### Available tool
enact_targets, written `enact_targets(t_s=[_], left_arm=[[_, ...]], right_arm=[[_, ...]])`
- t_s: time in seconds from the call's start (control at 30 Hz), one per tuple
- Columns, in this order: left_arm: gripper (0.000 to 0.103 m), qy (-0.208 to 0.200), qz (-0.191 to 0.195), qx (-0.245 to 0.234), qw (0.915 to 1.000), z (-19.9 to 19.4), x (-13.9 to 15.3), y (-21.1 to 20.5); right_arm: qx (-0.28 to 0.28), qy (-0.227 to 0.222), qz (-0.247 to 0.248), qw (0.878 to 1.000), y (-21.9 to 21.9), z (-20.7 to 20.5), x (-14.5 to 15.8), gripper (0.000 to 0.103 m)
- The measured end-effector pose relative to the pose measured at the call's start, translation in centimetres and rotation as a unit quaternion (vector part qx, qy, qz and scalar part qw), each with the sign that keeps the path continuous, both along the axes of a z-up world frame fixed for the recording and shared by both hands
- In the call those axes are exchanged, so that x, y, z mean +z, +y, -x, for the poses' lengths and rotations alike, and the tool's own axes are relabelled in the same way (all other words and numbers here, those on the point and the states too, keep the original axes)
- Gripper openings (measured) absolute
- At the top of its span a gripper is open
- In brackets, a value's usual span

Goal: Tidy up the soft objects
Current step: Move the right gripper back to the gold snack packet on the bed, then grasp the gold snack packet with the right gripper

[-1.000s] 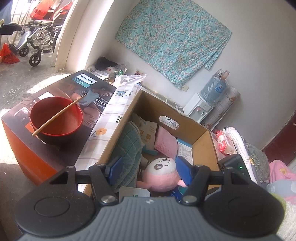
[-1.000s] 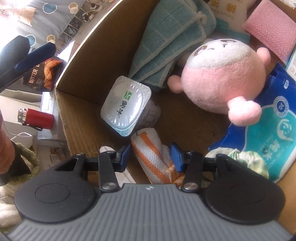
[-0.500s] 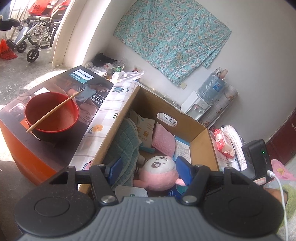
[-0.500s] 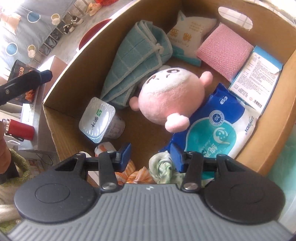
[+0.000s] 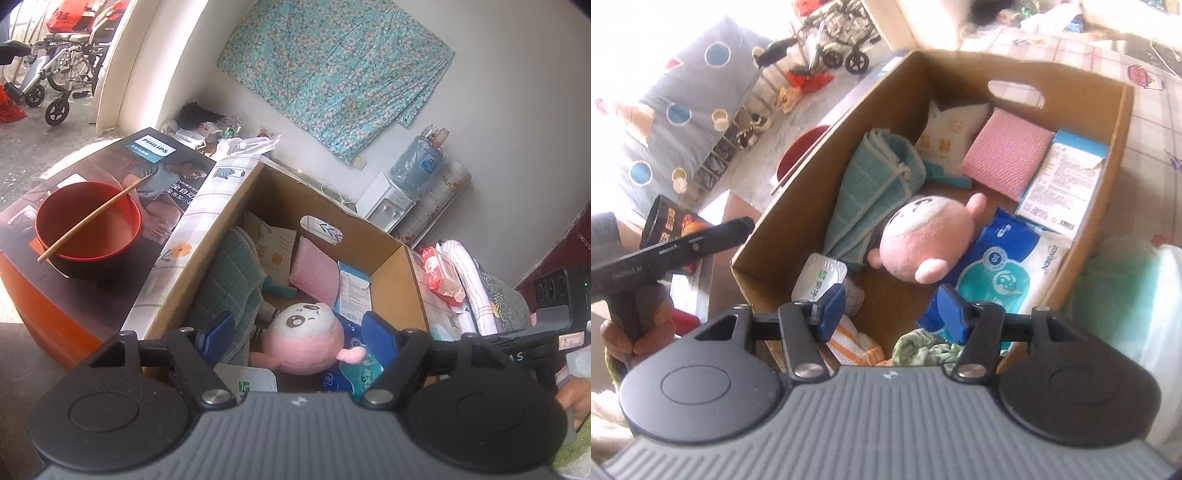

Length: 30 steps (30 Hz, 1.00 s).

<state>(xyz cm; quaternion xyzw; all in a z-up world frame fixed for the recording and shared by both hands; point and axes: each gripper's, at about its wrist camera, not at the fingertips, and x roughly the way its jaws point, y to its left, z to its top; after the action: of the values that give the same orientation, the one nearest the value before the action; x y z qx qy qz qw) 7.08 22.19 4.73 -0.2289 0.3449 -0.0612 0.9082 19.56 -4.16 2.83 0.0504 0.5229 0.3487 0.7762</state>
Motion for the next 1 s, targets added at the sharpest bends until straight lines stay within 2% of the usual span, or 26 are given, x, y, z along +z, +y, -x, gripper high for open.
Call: enact_targets(t_s=[0.1, 0.2, 0.23, 0.33, 0.43, 0.57, 0.67, 0.83, 1.0], left_arm=[[0.088, 0.001, -0.012, -0.005, 0.9999, -0.4, -0.1, -0.9], [0.092, 0.004, -0.031, -0.008, 0.9995, -0.8, -0.1, -1.9], [0.093, 0.005, -0.037, -0.009, 0.9993, -0.9, -0.2, -2.2], [0.095, 0.005, -0.05, -0.01, 0.9987, -1.1, -0.2, -2.9], [0.095, 0.007, -0.057, -0.009, 0.9983, -1.2, -0.4, -3.3], [0.096, 0.016, -0.064, -0.004, 0.9978, -1.6, -0.5, -3.6], [0.096, 0.023, -0.069, 0.002, 0.9974, -1.7, -0.5, -4.0], [0.096, 0.032, -0.075, 0.011, 0.9966, -1.9, -0.4, -4.6], [0.096, 0.042, -0.081, 0.017, 0.9957, -2.5, -0.2, -5.1]], right_arm=[[-0.085, -0.061, -0.006, 0.994, -5.4, 0.1, 2.0, 0.064], [-0.171, -0.113, 0.025, 0.978, -10.6, 0.3, 3.0, 0.069], [-0.208, -0.126, 0.045, 0.969, -12.6, 0.4, 3.1, 0.07], [-0.279, -0.135, 0.083, 0.947, -17.4, 0.6, 2.1, 0.07], [-0.309, -0.114, 0.105, 0.938, -20.4, 0.8, -0.5, 0.07], [-0.316, -0.093, 0.115, 0.937, -22.0, -0.2, -4.1, 0.069], [-0.291, -0.088, 0.118, 0.945, -21.3, -2.5, -6.3, 0.068], [-0.229, -0.097, 0.166, 0.954, -18.9, -7.3, -8.6, 0.067], [-0.176, -0.074, 0.176, 0.966, -17.5, -10.4, -10.9, 0.066]])
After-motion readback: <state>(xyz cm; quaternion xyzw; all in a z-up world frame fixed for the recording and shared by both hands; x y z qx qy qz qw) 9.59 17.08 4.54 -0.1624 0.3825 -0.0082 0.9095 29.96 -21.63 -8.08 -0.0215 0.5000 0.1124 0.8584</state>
